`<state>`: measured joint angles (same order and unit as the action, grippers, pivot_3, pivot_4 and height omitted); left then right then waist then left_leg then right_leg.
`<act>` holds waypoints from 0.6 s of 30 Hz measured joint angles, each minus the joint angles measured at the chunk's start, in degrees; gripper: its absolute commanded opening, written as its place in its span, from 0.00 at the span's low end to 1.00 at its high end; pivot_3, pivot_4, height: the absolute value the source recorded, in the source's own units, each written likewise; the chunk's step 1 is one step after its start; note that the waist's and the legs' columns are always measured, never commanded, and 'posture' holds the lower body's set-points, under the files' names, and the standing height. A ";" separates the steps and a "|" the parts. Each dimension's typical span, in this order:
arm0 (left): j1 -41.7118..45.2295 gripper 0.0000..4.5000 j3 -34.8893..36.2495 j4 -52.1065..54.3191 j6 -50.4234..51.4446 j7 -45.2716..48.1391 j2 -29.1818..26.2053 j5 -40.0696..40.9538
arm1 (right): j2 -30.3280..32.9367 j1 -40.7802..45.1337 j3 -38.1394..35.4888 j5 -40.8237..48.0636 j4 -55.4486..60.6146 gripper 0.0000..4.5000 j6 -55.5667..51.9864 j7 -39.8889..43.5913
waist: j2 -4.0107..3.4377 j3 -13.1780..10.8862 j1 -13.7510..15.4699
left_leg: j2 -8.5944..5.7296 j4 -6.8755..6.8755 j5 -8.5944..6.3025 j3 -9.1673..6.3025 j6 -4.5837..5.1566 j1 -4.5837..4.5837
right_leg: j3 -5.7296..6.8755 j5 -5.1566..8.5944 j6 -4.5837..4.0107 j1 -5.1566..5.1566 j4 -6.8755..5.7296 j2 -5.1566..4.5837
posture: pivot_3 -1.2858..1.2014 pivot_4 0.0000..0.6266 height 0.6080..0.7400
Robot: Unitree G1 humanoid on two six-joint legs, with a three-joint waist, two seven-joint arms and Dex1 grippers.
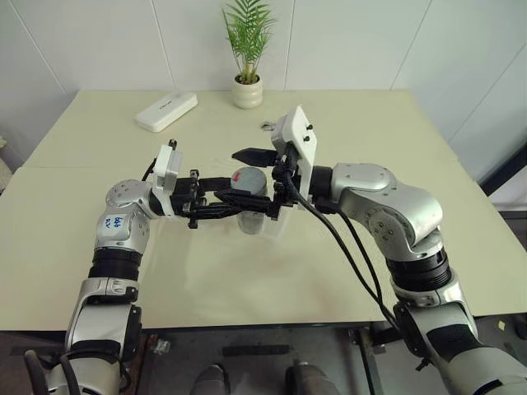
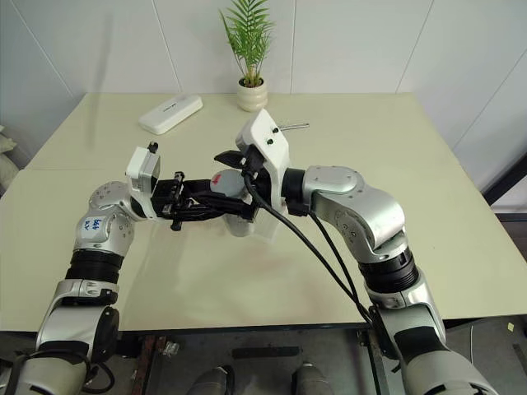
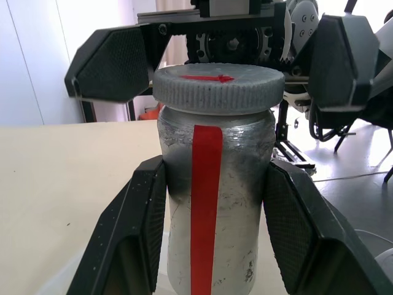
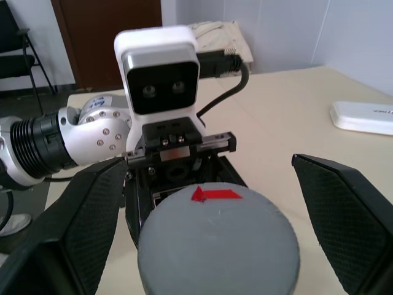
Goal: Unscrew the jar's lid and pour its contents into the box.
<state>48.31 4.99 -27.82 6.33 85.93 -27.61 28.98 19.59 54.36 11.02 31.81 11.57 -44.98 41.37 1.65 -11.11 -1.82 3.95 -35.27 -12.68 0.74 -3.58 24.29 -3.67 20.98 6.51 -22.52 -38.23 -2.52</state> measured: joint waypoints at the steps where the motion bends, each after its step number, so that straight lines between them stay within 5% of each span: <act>1: 0.00 0.44 0.00 0.00 0.00 0.00 0.00 0.00 | 0.01 0.38 0.00 -0.30 -0.54 1.00 0.18 0.51 | 0.00 0.00 0.00 | 0.00 0.00 0.00 0.00 0.00 0.00 | 0.00 0.00 0.00 0.00 0.00 0.00 | 0.52 0.24 1.00; 18: -0.03 0.44 -0.03 0.59 0.13 0.00 0.00 0.02 | 0.22 3.57 2.10 -4.84 -9.13 1.00 6.43 11.18 | 0.00 0.00 -0.06 | 0.00 -0.01 0.01 0.01 -0.01 0.00 | 0.00 0.00 0.00 -0.01 -0.01 0.00 | 0.52 0.24 1.00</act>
<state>48.27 4.96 -27.23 6.45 85.92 -27.61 28.99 19.81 57.93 13.11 26.97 2.44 -38.55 52.56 1.64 -11.11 -1.88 3.95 -35.28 -12.68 0.75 -3.59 24.29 -3.66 20.98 6.51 -22.53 -38.23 -2.52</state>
